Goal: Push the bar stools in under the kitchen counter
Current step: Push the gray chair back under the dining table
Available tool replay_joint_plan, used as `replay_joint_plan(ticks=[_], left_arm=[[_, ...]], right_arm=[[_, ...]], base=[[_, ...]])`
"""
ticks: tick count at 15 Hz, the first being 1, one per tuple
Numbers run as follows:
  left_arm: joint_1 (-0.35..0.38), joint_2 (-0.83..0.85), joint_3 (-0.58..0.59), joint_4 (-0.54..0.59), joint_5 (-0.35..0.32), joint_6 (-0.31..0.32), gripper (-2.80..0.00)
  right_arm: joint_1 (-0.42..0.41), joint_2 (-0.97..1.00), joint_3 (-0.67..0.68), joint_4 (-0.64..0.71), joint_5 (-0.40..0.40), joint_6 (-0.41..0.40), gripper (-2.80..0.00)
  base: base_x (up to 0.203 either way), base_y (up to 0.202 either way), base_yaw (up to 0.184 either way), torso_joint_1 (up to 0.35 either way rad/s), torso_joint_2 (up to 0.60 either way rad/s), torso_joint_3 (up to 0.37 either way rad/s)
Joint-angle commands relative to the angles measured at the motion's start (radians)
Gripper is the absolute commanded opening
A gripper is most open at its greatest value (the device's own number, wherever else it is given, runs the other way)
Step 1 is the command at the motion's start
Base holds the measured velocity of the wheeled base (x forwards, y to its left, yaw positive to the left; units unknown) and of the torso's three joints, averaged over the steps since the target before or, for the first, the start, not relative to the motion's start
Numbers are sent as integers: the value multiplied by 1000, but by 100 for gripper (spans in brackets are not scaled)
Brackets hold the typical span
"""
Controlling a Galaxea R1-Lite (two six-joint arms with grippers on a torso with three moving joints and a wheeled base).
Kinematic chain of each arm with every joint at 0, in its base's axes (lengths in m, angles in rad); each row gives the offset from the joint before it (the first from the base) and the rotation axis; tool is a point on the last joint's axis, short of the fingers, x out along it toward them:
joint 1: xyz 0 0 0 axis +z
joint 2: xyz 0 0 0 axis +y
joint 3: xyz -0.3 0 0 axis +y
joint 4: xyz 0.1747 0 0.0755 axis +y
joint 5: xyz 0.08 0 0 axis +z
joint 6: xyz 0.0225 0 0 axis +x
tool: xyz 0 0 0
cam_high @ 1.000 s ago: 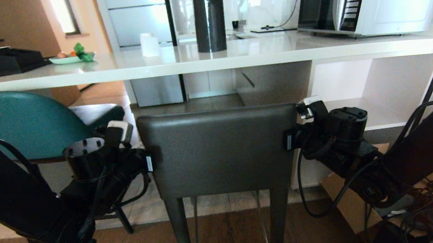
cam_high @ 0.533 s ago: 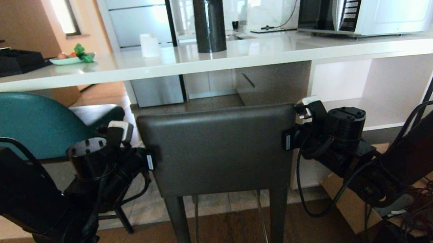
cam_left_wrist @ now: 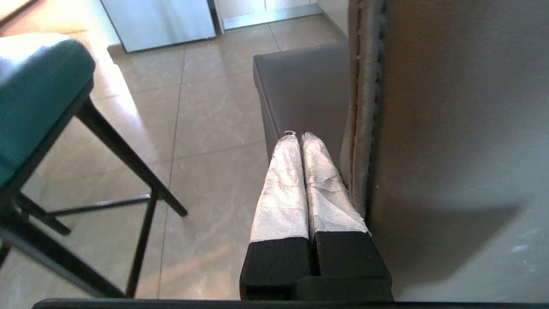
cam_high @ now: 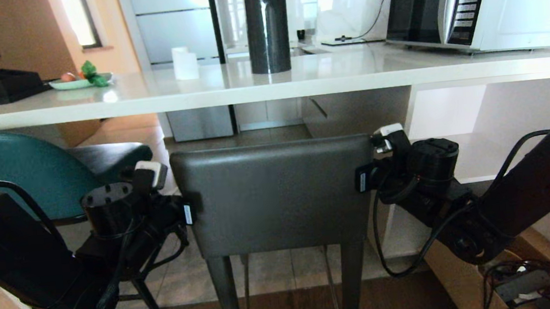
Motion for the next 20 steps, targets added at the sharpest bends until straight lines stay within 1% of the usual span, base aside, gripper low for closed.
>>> replay_joint_plan(ticks=[1,15,16,20], left_arm=[[0,-2,-3,-5,1,6,-280],[-7,-5,-3,-7,-1,9,-280],[-10,-6,-2,-7,-1,9,-280],[-23,-22,26,-8,2,8,-280]], right_arm=[[0,1,1,-3,-2,-2,-280],[3,-8,1,-5,-5,-7,-280],[3,-8,3,-5,-5,-7,-280],[6,-16,31,-31,-7,-7,-280]], base=[[192,0,4,-2,11,3],[187,0,2,1,2,2],[124,0,2,10,5,1],[0,0,0,0,0,0]])
